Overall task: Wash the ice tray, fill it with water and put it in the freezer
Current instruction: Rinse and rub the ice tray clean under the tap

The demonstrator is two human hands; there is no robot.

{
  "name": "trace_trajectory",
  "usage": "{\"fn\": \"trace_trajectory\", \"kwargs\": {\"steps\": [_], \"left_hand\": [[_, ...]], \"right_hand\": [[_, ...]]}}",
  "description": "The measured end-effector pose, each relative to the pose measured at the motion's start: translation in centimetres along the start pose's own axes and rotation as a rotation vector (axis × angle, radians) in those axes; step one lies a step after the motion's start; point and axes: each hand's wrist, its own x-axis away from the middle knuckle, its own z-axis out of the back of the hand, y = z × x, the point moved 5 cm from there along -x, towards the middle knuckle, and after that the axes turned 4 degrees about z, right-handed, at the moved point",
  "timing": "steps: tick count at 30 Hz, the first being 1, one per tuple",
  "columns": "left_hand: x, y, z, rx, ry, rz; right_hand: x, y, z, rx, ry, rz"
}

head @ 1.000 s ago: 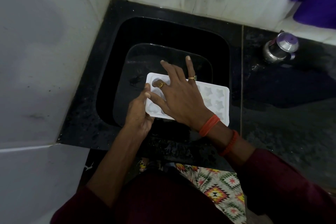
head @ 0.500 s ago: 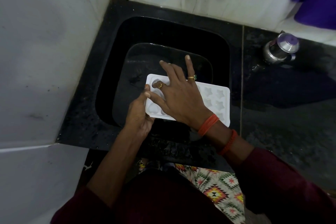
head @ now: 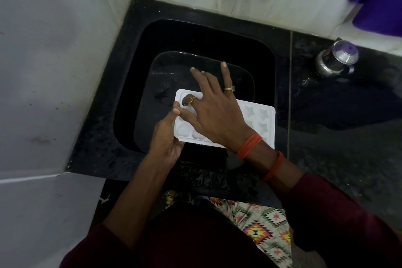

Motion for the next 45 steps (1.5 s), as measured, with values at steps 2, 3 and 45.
{"fn": "trace_trajectory", "kwargs": {"steps": [2, 3, 45], "left_hand": [[-0.2, 0.2, 0.1, -0.049, -0.009, -0.043], [-0.3, 0.3, 0.1, -0.095, -0.027, -0.061], [1.0, 1.5, -0.5, -0.141, 0.062, -0.075]], "right_hand": [[-0.2, 0.4, 0.0, 0.006, -0.007, -0.012], [-0.2, 0.6, 0.0, 0.013, -0.015, -0.019], [3.2, -3.1, 0.2, -0.123, -0.065, 0.054]]}}
